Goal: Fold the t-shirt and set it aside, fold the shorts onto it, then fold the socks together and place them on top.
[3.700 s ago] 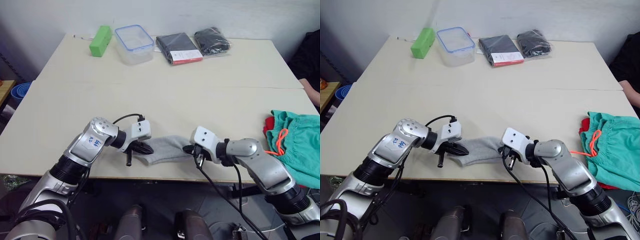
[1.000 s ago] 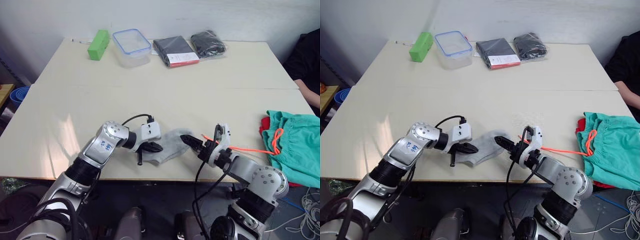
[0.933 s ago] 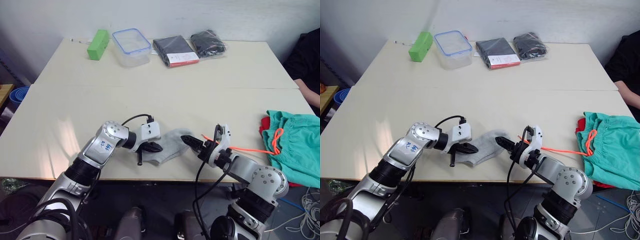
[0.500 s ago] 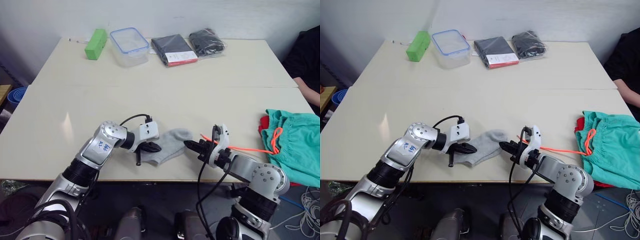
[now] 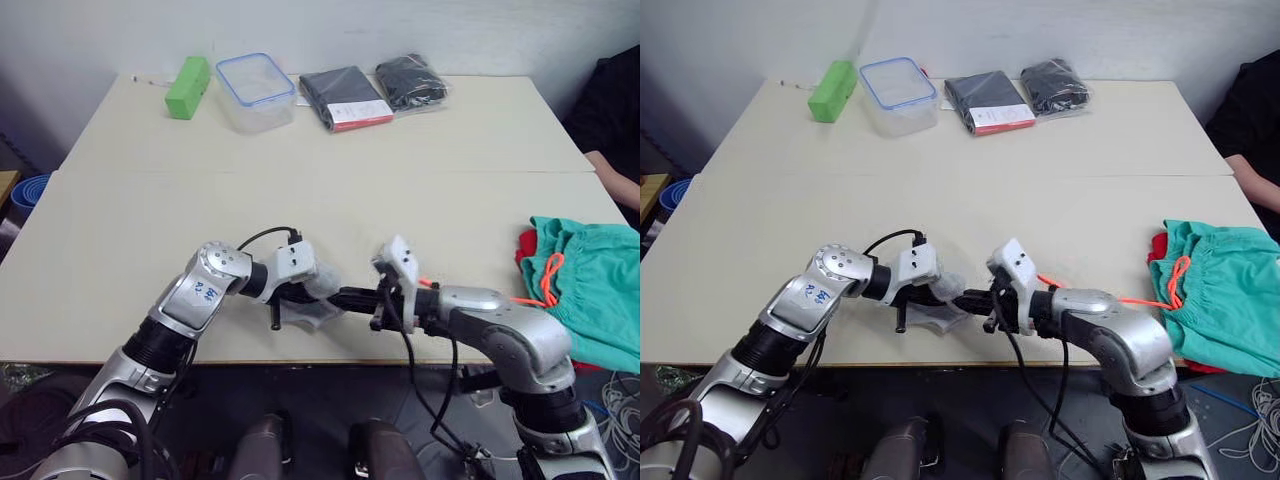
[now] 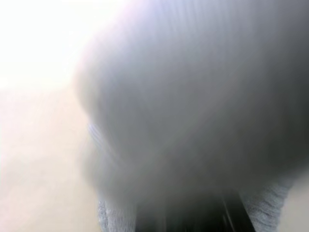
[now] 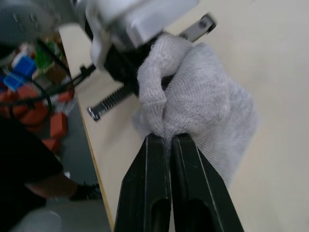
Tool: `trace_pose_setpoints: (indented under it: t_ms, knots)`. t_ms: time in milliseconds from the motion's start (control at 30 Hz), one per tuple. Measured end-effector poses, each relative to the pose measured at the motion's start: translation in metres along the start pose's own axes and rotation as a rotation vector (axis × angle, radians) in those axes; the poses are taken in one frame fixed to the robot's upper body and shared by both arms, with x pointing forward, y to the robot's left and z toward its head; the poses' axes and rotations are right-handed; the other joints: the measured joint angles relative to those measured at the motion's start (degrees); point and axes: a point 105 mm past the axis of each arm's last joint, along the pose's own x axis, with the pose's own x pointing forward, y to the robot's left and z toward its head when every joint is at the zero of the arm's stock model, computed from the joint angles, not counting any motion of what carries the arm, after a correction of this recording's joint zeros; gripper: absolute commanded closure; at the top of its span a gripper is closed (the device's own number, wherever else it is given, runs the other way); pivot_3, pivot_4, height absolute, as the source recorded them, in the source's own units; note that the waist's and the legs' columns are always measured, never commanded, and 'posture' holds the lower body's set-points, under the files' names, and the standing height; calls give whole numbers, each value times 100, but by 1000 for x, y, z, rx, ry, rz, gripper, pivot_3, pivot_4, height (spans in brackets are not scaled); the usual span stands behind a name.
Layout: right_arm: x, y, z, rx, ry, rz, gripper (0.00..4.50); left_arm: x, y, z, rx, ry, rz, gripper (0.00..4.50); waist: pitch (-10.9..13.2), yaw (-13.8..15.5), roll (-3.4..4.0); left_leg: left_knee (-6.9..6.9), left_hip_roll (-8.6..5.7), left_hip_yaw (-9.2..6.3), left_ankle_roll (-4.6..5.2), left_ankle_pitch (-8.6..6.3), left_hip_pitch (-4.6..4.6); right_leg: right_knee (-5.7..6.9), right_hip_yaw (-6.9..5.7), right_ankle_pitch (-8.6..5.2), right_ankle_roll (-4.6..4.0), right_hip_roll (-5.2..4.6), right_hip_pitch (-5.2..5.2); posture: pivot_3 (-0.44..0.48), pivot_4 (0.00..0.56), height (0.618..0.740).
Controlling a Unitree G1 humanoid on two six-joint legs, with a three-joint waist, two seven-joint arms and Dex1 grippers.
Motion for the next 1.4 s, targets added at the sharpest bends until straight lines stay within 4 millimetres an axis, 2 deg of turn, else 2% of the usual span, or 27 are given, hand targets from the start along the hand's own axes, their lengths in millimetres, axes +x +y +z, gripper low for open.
trace_pose_setpoints:
  t_ms: [67, 167, 433, 533, 633, 700, 867, 900, 1033, 1100, 1167, 1300, 1400]
  knots:
    - [7, 0, -7, -21, 28, 34, 4462, -2, -1, -1, -20, -5, 8, 4500, 1, -1, -2, 0, 1, 0, -3, 1, 0, 1, -1, 0, 0, 1, -1, 0, 150, 740]
    - [12, -1, -5, -48, 35, 68, 4462, -8, -2, -3, -59, -12, 23, 4500, 5, -9, -9, 0, 1, 0, -11, 6, -1, 4, -2, 0, 0, 1, -1, 0, 150, 740]
    - [20, -2, -7, -130, 61, 128, 4462, -47, -1, -11, -186, -76, 115, 4500, 21, 8, -28, 1, -3, -4, -12, 6, -3, 2, -4, 0, 0, -6, 1, 0, 150, 740]
    - [21, -3, -9, -129, 62, 137, 4462, -46, -5, -16, -195, -68, 116, 4500, 22, 16, -30, 1, -4, -4, -13, 6, -3, 1, -5, 0, 0, -7, 2, 0, 150, 740]
    - [22, 0, -10, -135, 68, 162, 3755, -46, -7, -21, -191, -48, 122, 4500, 23, 15, -31, 1, -3, -5, -12, 5, -3, 2, -5, 0, 0, -6, 1, 0, 150, 740]
    - [22, 2, -10, -135, 69, 177, 3107, -50, -8, -26, -190, -27, 122, 4500, 23, -3, -31, 1, -2, -4, -13, 5, -3, 1, -4, 0, 0, -6, 0, 0, 150, 740]
    - [23, 5, -10, -168, 74, 207, 1477, -77, 0, -27, -198, -21, 154, 4500, 28, 2, -33, -1, 3, -4, -15, 3, -3, 4, -5, 0, -1, -3, -5, 0, 150, 740]
    - [22, 5, -10, -174, 74, 207, 1144, -82, 3, -23, -203, -42, 155, 4500, 29, 6, -33, -1, 2, -4, -19, 1, -3, 4, -5, 0, -1, -4, -4, 0, 150, 740]
    - [22, 4, -7, -203, 74, 207, 1144, -96, 18, 27, -171, -214, 145, 4500, 34, 71, -42, 6, -5, -10, -34, -7, -4, 1, -7, 1, 2, -8, 5, 0, 150, 740]
    - [22, 3, -7, -214, 76, 204, 1144, -93, 19, 44, -150, -263, 119, 4500, 34, 81, -42, 6, -7, -6, -29, 13, -4, 2, -6, 2, 3, -7, 4, 0, 150, 740]
    - [22, 4, -7, -218, 75, 206, 1144, -78, 14, 52, -129, -266, 72, 4500, 34, 100, -42, 6, -7, -5, -31, 13, -4, 3, -6, 2, 3, -4, 3, 0, 150, 740]
    - [21, 4, -6, -231, 71, 209, 1144, -42, 5, 43, -99, -176, 13, 4500, 35, 76, -43, 5, -4, 0, -34, 12, -4, 4, -5, 2, 3, 3, -1, 0, 150, 740]
    - [16, 4, -6, -239, 78, 216, 1144, -31, 3, 27, -60, -86, 14, 4500, 36, 49, -44, 6, -3, 2, -34, 12, -5, 3, -4, 2, 2, 2, -2, 0, 150, 740]
